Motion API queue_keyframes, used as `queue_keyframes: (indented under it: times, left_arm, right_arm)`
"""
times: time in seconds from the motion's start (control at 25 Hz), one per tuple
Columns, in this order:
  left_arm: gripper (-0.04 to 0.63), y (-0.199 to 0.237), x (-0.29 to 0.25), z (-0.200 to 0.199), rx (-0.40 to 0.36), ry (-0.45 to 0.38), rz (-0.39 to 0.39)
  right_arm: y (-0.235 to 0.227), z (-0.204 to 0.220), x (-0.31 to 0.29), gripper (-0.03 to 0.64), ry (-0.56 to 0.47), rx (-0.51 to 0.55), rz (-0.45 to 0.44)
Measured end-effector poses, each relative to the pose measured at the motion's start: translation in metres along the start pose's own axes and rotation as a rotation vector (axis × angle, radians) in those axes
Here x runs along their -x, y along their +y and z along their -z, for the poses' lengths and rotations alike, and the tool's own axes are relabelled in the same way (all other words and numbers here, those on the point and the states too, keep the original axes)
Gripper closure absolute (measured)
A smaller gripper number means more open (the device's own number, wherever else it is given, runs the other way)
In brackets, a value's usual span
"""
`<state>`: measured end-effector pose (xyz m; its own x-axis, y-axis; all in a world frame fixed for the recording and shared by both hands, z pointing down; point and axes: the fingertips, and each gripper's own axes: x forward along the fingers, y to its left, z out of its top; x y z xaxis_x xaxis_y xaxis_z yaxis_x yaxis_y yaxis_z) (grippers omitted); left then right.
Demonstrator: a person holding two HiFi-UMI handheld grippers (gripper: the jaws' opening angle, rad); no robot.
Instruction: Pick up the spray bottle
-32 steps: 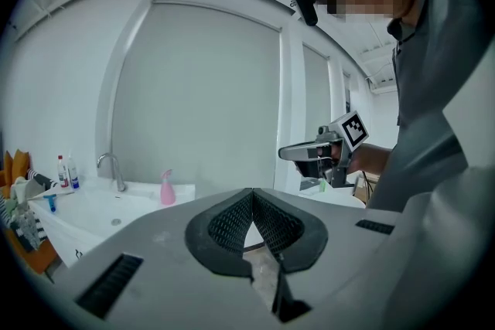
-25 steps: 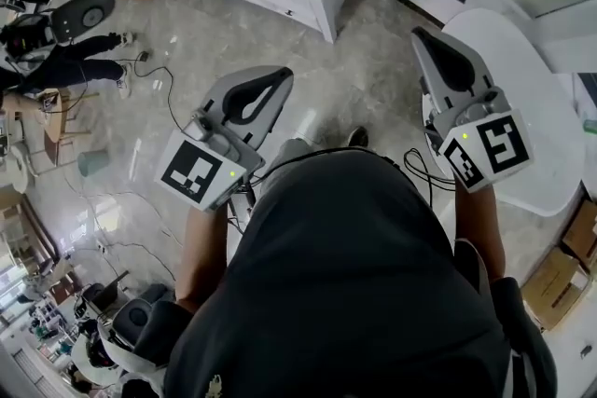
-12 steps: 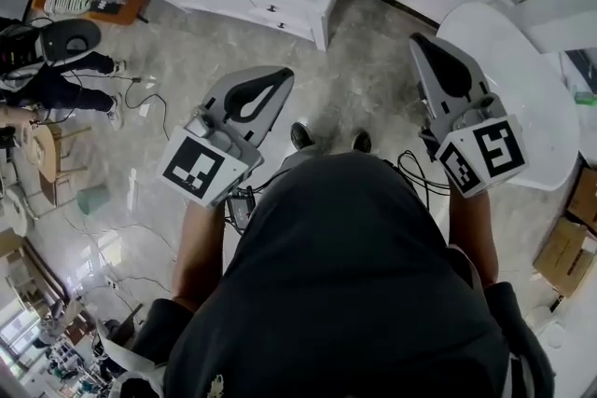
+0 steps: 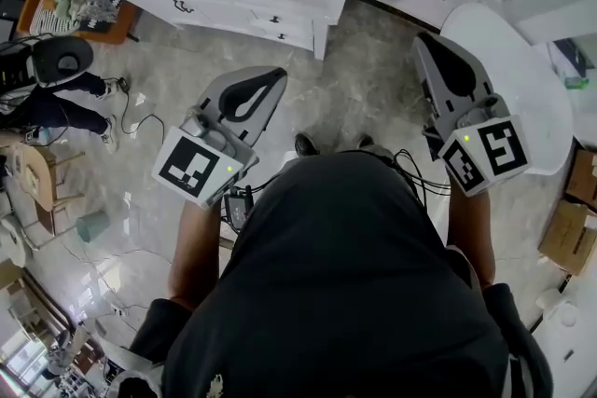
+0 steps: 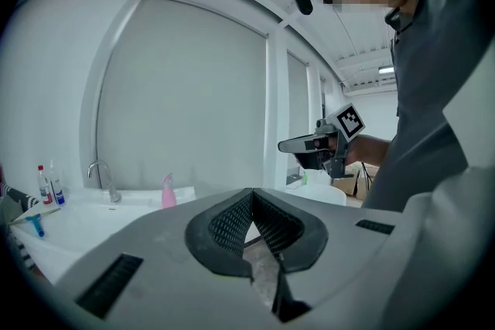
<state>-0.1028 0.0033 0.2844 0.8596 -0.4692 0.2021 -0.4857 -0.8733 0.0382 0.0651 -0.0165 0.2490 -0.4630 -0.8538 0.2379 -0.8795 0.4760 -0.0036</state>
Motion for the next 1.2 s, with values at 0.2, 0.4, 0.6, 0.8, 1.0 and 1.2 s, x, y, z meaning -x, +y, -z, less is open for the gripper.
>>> queue_keyframes:
  times: [0.2, 0.4, 0.6, 0.8, 1.0, 1.2]
  left_arm:
    - [0.591, 0.016, 0.015, 0.010, 0.004, -0.030, 0.001]
    - [0.591, 0.025, 0.012, 0.017, 0.042, -0.022, 0.004]
    - [0.591, 0.036, -0.005, 0.021, 0.048, -0.001, -0.028]
    - [0.591, 0.042, -0.029, 0.000, 0.036, 0.008, -0.063]
    - [0.591, 0.046, -0.063, -0.010, 0.039, 0.020, -0.113]
    - [0.591, 0.040, -0.099, -0.018, 0.038, 0.031, -0.147]
  right_arm:
    - [0.015, -0.006, -0.009, 0.609, 0.013, 0.027, 0.005]
    - [0.015, -0.006, -0.022, 0.609, 0.050, 0.031, -0.014]
    - [-0.005, 0.003, -0.039, 0.609, 0.062, 0.021, -0.044]
    - [-0.030, -0.008, -0.058, 0.608, 0.051, 0.012, -0.099]
    - [-0.067, -0.010, -0.073, 0.609, 0.036, 0.015, -0.154]
    - [-0.103, -0.008, -0.077, 0.609, 0.027, 0.013, -0.197]
